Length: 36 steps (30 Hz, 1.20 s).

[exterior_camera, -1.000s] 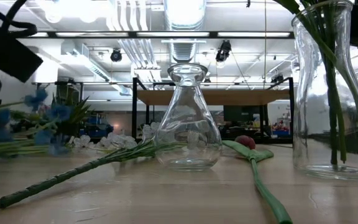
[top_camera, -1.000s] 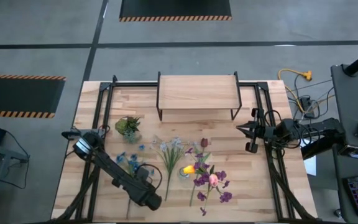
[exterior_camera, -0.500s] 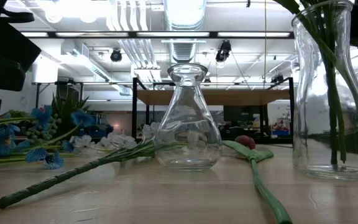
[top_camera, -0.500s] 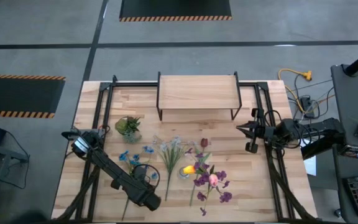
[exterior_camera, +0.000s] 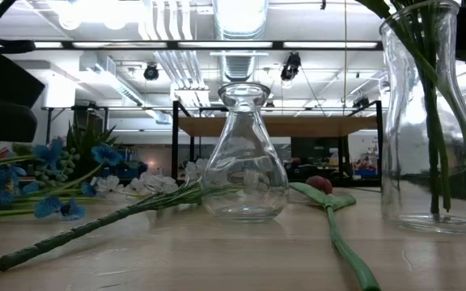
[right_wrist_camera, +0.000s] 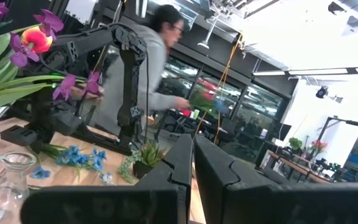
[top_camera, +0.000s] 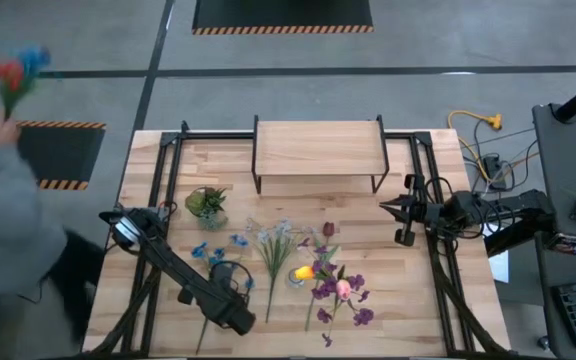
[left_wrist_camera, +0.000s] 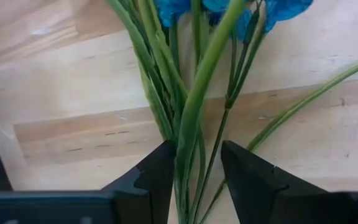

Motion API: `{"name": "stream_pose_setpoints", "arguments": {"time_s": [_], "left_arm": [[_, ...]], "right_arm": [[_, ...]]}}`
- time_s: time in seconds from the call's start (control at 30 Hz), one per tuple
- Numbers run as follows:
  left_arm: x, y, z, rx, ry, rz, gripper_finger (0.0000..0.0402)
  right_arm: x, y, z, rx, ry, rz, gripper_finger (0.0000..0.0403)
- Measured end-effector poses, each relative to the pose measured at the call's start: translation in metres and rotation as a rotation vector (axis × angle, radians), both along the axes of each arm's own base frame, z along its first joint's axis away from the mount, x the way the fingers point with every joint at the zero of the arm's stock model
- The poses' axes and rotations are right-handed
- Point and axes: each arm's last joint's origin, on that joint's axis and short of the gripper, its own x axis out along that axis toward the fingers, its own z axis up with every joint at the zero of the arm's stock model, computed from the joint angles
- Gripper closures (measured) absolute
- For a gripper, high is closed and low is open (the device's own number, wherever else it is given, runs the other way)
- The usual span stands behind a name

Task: Pick and place flowers into a vace then onto a shelf
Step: Put the blue flower into the left transparent vase

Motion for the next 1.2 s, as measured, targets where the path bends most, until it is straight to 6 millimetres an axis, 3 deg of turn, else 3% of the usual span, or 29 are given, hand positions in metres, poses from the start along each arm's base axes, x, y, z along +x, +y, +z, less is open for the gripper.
{"name": "stream_pose_setpoints", "arguments": {"time_s": [0.13,0.4,0.67,1.03,1.2], "left_arm": [[-0.001,0.001,-0.001,-0.010,0.004,-0.053,0.0298],[-0.004,0.001,0.008,-0.003,-0.033,-0.102,0.0392],[-0.022,0.002,0.035,0.035,-0.063,-0.179,0.0400],[-0.042,0.011,0.095,0.209,-0.451,-0.334,0.0401],[-0.048,0.016,0.112,0.231,-0.523,-0.389,0.0401]], "right_arm": [[0.000,0.000,0.000,-0.001,0.004,0.000,0.0394],[0.000,0.000,-0.001,-0.001,0.006,0.000,0.0394],[0.000,0.000,-0.001,-0.001,0.006,0.000,0.0394],[0.000,0.000,-0.001,-0.001,0.006,0.000,0.0394],[0.000,0.000,-0.001,-0.001,0.006,0.000,0.0394]]}}
